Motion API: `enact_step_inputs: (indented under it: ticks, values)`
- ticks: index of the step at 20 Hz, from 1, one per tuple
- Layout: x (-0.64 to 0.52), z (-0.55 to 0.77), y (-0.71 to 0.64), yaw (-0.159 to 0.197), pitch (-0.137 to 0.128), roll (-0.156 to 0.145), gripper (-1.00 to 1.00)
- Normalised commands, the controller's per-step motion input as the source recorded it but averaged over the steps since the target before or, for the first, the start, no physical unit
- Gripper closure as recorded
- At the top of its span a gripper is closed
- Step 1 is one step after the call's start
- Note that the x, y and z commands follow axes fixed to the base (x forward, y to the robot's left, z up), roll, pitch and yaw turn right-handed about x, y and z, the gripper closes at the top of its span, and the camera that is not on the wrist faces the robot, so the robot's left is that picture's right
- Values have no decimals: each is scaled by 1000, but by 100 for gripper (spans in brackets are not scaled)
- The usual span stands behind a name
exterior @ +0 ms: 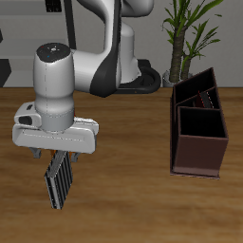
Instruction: Place the left red book into the left desk caddy's back compartment and place the striped book into the left desk caddy's left compartment and place the right red book into the left desk caddy's front compartment
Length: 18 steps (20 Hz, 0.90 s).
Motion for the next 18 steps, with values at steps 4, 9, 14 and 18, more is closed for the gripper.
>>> enact_step_inputs:
  ticks: [4,9,14,18]
  values:
    - [18,-237,0,-7,17,0,-100]
    - [-44,-255,-81,-24,5,-14,-100]
    - [-26,-162,-82,-6,7,-12,-100]
    - [-2,-209,32,-2,14,1,-100]
